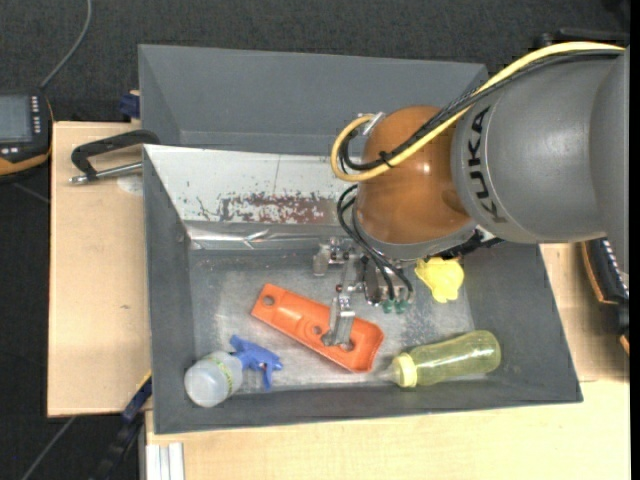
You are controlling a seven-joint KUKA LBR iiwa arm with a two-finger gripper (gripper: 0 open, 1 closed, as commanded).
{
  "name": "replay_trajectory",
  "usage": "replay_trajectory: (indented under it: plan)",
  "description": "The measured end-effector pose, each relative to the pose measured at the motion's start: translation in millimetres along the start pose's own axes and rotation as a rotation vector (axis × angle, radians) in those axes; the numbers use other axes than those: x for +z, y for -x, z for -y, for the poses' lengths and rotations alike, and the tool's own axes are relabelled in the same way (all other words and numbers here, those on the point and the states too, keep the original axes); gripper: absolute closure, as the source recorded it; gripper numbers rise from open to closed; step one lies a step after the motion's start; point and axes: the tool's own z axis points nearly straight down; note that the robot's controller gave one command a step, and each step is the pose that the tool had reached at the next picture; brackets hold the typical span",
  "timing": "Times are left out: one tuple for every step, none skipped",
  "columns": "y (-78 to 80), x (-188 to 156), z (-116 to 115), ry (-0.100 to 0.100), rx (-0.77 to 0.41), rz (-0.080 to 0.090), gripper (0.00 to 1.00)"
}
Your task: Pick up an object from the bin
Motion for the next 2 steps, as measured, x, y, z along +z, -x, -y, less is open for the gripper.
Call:
replay_trajectory:
  plan:
    - [1.8, -4.8, 0.4, 0.001, 0.002, 0.009, 0.0]
    - [7.5, 49.4, 12.0, 0.003, 0.025, 0.009, 0.0]
